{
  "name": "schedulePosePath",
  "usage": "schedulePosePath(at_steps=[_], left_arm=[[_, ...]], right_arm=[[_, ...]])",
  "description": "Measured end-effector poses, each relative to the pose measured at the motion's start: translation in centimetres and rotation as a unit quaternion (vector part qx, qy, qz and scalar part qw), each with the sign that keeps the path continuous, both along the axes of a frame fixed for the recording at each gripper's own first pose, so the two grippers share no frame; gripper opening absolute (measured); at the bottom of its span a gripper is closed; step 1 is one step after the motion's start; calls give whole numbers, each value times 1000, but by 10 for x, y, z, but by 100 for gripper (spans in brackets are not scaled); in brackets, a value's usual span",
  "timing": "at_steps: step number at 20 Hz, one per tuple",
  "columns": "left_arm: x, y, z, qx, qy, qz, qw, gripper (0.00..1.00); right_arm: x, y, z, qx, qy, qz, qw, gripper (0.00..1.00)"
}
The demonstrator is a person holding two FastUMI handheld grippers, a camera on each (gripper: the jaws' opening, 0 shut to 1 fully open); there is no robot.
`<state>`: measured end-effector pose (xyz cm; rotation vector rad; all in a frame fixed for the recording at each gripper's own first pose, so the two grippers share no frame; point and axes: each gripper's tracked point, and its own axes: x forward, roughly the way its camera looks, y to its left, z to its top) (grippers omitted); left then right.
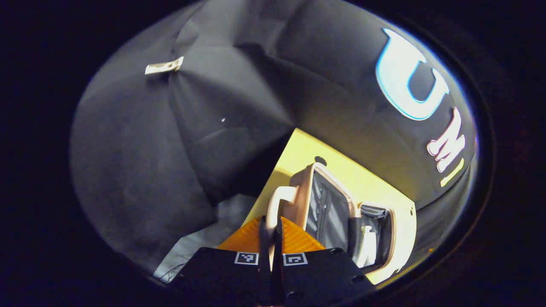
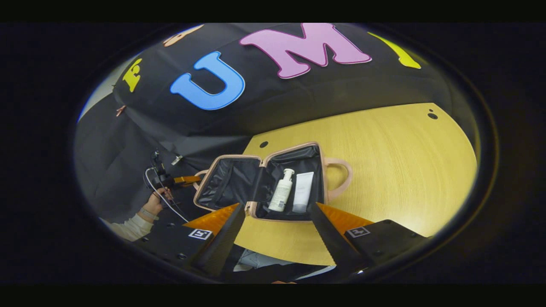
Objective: First open the suitcase, pack the skin care products into it, and then close the suitcase.
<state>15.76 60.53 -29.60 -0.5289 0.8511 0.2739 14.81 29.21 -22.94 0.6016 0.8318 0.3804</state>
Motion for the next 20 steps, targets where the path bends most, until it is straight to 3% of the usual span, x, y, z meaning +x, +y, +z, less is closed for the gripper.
schedulePosePath(at_steps=[7,13,17,20], left_arm=[[38,-69,105,-4,-68,-56,996,6],[72,-164,159,-20,-103,-113,988,6],[98,-242,175,-30,-119,-161,979,6],[108,-294,170,-69,-119,-180,974,6]], right_arm=[[1,-31,7,4,-16,-3,1000,98],[2,-69,11,5,-27,-10,1000,97],[-3,-100,9,-1,-32,-15,999,98],[-8,-128,5,-14,-32,-19,999,97]])
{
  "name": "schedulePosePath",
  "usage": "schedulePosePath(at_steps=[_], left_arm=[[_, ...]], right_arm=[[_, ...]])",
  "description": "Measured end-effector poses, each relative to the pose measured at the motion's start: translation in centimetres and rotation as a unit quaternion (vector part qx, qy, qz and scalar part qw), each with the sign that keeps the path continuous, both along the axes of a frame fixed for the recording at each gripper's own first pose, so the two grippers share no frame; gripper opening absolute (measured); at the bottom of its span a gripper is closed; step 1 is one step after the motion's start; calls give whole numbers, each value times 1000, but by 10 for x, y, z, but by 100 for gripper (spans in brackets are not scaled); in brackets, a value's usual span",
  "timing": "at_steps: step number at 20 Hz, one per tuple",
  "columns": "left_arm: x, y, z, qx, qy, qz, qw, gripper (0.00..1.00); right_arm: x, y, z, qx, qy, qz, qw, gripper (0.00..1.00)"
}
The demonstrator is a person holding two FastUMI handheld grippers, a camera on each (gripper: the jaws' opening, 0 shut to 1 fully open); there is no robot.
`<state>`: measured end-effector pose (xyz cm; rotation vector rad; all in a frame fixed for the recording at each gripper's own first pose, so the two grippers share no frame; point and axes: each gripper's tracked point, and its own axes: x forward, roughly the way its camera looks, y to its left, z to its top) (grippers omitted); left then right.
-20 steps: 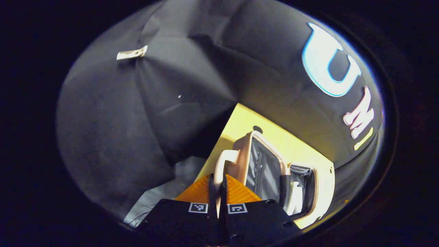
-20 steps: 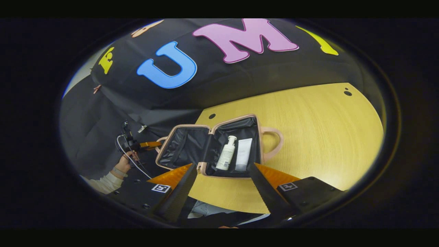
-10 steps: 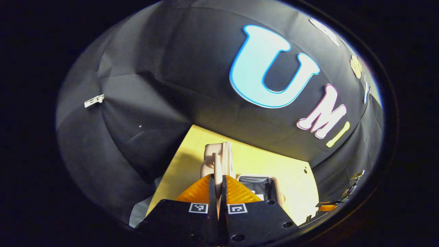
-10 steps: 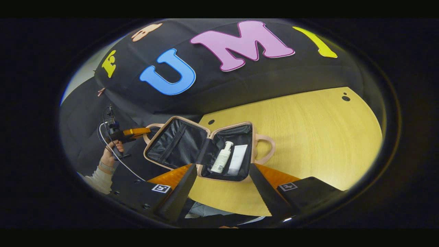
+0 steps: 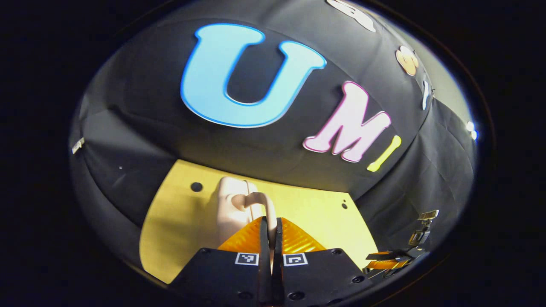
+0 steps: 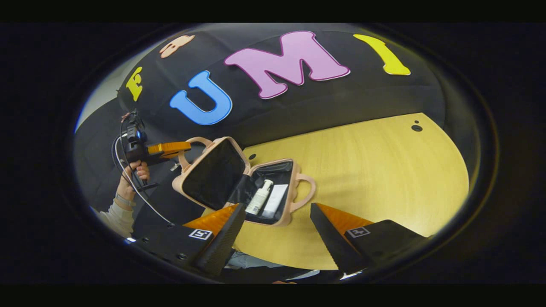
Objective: First open the suitcase, pack the skin care products into it, and then close the suitcase.
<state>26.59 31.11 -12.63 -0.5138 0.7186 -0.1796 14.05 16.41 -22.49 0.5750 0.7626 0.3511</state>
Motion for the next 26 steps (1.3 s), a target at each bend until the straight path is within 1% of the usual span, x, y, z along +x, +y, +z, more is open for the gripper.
schedulePosePath(at_steps=[1,5,7,8,9,12,16,18,22,23,24,25,26], left_arm=[[3,-14,-3,-10,5,-7,1000,6],[21,-83,-32,7,21,-49,999,6],[29,-121,-61,6,41,-66,997,6],[26,-137,-74,5,52,-72,996,6],[24,-153,-86,8,62,-79,995,6],[19,-190,-129,39,93,-102,990,6],[12,-215,-182,69,143,-112,981,6],[7,-225,-198,84,152,-122,977,7],[5,-237,-211,115,160,-132,971,8],[6,-239,-213,126,164,-130,970,13],[7,-239,-217,145,161,-120,969,20],[7,-240,-216,150,156,-117,969,43],[8,-242,-208,148,145,-111,972,65]], right_arm=[[-1,-9,-1,-6,-1,-2,1000,97],[-4,-44,-3,-25,-9,-13,1000,97],[-9,-59,-6,-30,-7,-16,999,97],[-12,-67,-7,-33,-6,-19,999,97],[-13,-74,-10,-34,-5,-22,999,97],[-24,-93,-17,-33,4,-30,999,98],[-43,-119,-25,-41,12,-34,998,97],[-48,-132,-28,-39,16,-38,998,97],[-57,-156,-32,-38,20,-39,998,97],[-57,-161,-34,-40,19,-36,998,97],[-59,-165,-35,-42,19,-33,998,100],[-59,-168,-36,-42,19,-29,998,97],[-59,-170,-36,-41,17,-26,999,98]])
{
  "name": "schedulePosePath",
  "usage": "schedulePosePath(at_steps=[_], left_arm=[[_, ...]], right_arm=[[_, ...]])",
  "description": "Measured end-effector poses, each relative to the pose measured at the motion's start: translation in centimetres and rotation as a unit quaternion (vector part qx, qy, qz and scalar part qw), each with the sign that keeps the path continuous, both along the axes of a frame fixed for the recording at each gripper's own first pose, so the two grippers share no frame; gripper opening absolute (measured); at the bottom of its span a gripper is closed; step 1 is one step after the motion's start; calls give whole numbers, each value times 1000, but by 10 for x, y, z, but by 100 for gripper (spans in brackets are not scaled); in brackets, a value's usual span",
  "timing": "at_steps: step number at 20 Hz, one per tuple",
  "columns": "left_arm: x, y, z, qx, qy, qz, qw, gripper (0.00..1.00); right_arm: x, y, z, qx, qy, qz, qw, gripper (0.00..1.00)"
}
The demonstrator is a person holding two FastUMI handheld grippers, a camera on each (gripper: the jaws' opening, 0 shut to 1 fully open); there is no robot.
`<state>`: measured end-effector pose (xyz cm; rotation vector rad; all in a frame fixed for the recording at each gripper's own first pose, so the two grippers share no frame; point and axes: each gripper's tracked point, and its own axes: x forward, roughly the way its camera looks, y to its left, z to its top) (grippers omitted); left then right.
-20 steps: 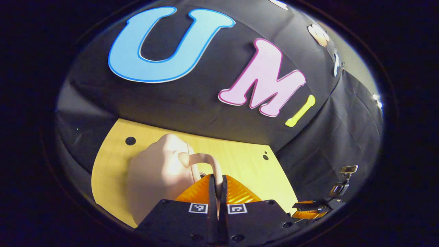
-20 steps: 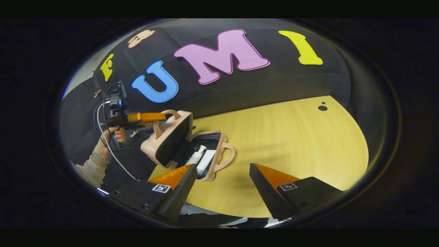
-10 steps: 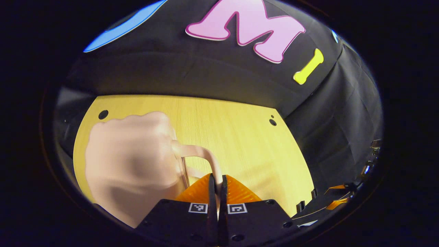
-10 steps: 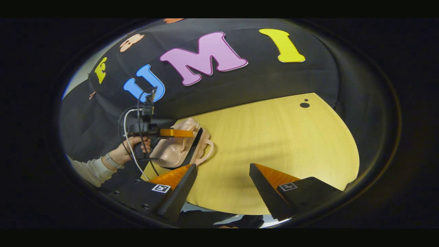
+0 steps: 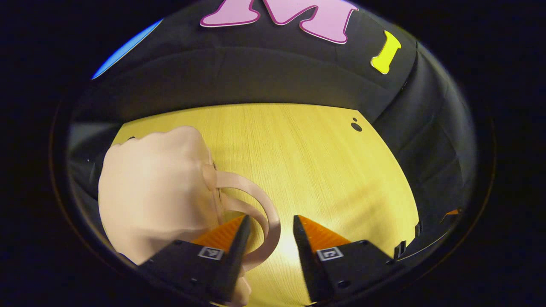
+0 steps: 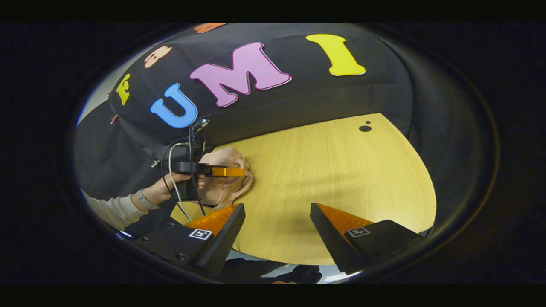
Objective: First open the suitcase, pack the skin care products into it, and then close the suitcase.
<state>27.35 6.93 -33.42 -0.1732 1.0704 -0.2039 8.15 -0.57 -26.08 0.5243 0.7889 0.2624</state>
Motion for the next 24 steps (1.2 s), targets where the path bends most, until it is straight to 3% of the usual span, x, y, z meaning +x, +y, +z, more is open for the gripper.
schedulePosePath(at_steps=[1,3,8,11,14,16,18,20,24], left_arm=[[0,1,7,4,-12,3,1000,87],[1,13,27,35,-56,19,998,99],[-24,18,96,79,-158,53,983,96],[-50,20,144,101,-215,69,969,96],[-79,20,183,94,-249,86,960,96],[-97,29,213,96,-278,103,950,97],[-110,41,247,104,-324,114,933,97],[-122,52,272,112,-361,121,918,97],[-153,67,302,83,-390,123,909,97]], right_arm=[[0,-1,1,2,-2,4,1000,97],[0,-2,2,6,-7,11,1000,98],[1,-2,7,-13,-31,29,999,97],[10,-2,24,-50,-67,22,996,98],[21,-1,57,-97,-123,-4,988,98],[30,-5,88,-135,-171,-44,975,98],[32,-1,119,-159,-213,-78,961,97],[27,15,146,-175,-246,-92,949,97],[19,39,214,-233,-344,-123,901,97]])
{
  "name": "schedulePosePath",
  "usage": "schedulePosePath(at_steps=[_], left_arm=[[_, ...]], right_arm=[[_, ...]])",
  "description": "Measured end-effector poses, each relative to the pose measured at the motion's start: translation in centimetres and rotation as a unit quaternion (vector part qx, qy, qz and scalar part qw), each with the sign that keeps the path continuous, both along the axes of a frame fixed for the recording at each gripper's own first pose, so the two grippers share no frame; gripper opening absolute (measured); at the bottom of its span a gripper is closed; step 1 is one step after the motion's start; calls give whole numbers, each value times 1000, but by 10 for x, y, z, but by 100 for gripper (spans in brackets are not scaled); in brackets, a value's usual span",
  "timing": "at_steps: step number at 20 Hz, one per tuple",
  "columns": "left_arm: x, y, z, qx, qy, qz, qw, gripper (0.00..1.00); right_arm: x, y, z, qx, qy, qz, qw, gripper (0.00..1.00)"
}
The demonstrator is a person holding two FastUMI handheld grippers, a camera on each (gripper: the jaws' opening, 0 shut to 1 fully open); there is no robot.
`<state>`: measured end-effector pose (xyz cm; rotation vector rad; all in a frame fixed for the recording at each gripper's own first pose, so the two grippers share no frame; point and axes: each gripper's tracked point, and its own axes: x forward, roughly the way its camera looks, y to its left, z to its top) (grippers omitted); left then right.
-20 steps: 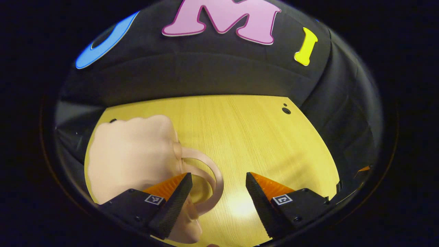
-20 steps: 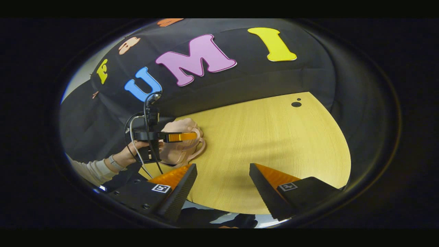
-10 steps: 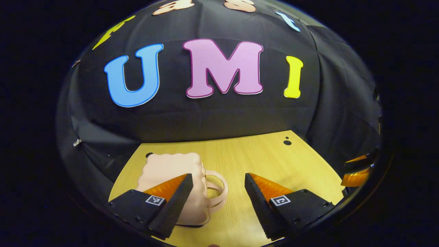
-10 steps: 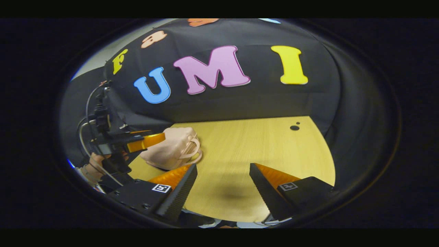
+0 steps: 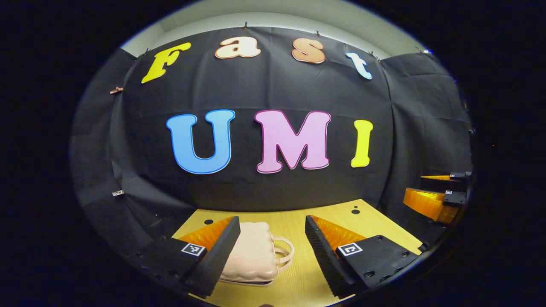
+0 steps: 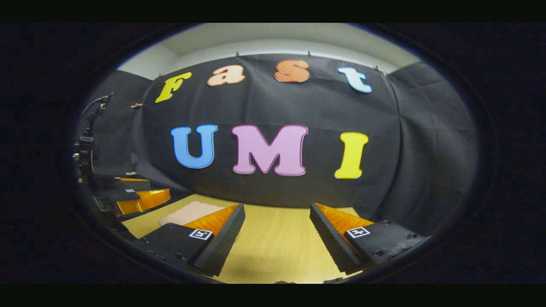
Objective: First open the suitcase, pack the skin care products into it, and then close the suitcase.
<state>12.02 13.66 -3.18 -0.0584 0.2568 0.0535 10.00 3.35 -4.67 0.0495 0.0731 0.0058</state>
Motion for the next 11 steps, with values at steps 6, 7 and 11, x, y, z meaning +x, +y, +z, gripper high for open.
schedulePosePath(at_steps=[6,7,11], left_arm=[[-26,29,43,-57,-75,23,995,97],[-28,35,45,-51,-74,27,996,97],[-33,42,67,-24,-95,44,994,97]], right_arm=[[-27,42,37,-6,-24,-7,1000,96],[-29,43,40,-7,-27,-6,1000,96],[-31,34,66,-17,-61,-6,998,96]])
